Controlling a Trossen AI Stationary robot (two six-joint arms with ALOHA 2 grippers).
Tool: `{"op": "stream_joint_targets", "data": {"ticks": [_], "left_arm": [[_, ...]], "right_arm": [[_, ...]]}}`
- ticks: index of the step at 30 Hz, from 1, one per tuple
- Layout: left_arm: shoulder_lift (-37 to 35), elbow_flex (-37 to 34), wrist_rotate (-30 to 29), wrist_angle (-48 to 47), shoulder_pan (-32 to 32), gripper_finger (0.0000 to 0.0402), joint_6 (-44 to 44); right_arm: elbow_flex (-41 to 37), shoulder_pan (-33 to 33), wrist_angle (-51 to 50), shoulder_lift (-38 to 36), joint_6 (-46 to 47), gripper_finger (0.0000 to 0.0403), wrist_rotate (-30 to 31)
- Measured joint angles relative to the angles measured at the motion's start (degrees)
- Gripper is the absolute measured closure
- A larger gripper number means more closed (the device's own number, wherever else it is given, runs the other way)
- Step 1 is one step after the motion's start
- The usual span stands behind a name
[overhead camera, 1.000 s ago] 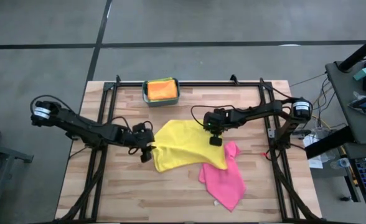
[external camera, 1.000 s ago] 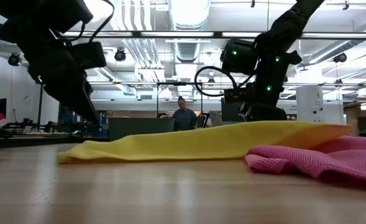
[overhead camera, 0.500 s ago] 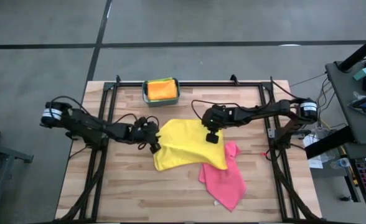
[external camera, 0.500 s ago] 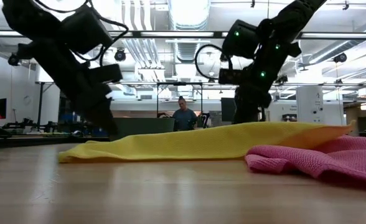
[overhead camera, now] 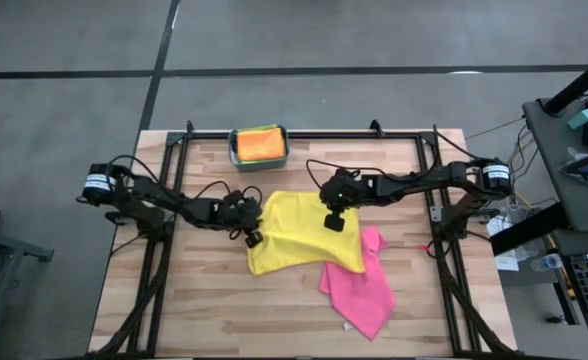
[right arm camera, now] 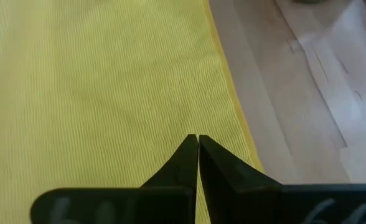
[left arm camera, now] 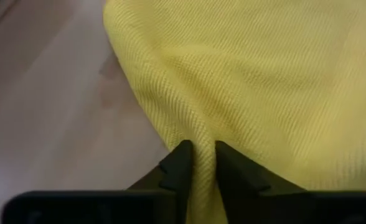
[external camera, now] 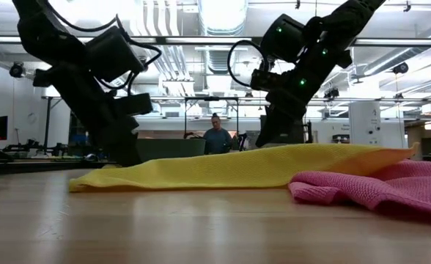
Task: Fold microfiber towels
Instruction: Fold the yellow towel
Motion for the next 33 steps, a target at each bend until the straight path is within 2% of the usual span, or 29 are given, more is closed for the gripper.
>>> {"op": "stream_joint_targets", "data": {"ticks": [4,10,14,18,26,33], "left_arm": [[0.4,1.0,-1.2,-0.1,0.0,0.0393,2.2],[-0.7,5.3,-1.7,-0.1,-1.7,0.0398,9.6],[1.4,8.3,-0.2,-0.6,-3.4,0.0398,11.6],[5.0,10.7,0.6,-0.6,-5.5,0.0381,12.5],[7.7,13.3,4.9,-0.2,-6.4,0.0310,12.5],[7.5,13.5,5.3,-0.1,-7.4,0.0297,12.5]], "right_arm": [[-0.1,0.2,0.0,0.0,0.6,0.0394,0.0],[-0.3,0.5,0.5,0.0,1.3,0.0394,0.1],[-0.4,0.6,1.6,0.0,1.5,0.0394,0.0],[-0.5,0.6,1.6,0.0,1.5,0.0394,0.0],[-0.8,0.6,2.9,0.0,1.5,0.0394,0.0],[-0.9,0.6,2.8,0.0,1.6,0.0394,-0.1]]}}
